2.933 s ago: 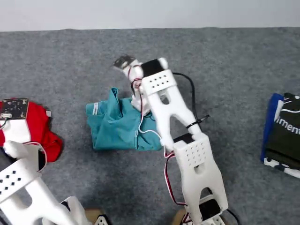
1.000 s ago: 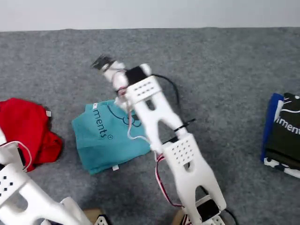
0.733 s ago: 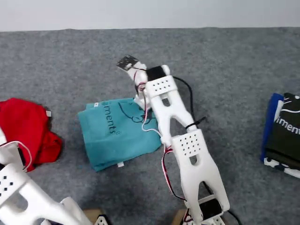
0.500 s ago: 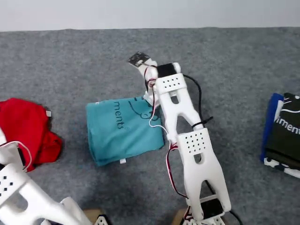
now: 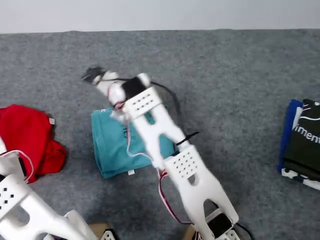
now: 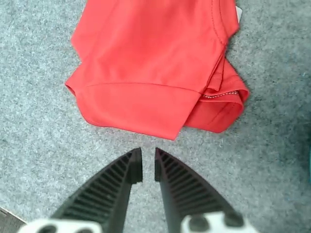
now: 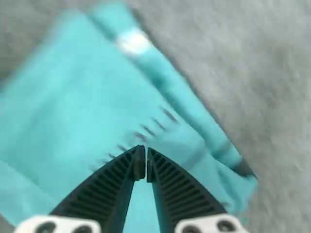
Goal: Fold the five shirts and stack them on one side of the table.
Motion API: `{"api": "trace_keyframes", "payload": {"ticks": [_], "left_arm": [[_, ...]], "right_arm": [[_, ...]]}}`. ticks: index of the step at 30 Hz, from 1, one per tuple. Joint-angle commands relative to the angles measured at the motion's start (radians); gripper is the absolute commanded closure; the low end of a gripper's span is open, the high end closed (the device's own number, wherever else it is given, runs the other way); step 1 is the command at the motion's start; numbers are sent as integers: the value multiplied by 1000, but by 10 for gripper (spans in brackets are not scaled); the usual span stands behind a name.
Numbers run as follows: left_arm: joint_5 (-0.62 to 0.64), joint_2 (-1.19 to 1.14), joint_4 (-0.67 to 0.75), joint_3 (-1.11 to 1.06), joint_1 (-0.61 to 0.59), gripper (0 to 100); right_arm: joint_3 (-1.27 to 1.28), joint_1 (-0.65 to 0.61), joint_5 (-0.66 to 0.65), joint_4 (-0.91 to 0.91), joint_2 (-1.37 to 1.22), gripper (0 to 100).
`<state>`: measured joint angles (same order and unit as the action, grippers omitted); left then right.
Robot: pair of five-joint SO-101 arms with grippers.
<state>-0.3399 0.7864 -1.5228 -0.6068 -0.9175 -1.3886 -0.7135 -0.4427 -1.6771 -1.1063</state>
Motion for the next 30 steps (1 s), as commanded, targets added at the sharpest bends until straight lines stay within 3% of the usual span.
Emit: {"api": "trace_keyframes", "payload": {"ticks": [1, 8, 15, 22, 27, 30], "left_arm": [[2, 20, 17, 2, -2, 949], [2, 20, 14, 2, -2, 949], [0, 20, 17, 2, -2, 949], [0, 15, 18, 2, -2, 949], [0, 14, 18, 1, -2, 949], [0, 20, 35, -28, -2, 949]], "right_arm": [[-6, -36, -11, 88, 33, 988], [5, 39, -52, 331, -94, 988], [2, 99, -52, 417, -108, 988], [-95, 73, -49, 266, -47, 976], [-109, 10, -12, 122, -2, 846], [-106, -41, 57, 102, 24, 834]]}}
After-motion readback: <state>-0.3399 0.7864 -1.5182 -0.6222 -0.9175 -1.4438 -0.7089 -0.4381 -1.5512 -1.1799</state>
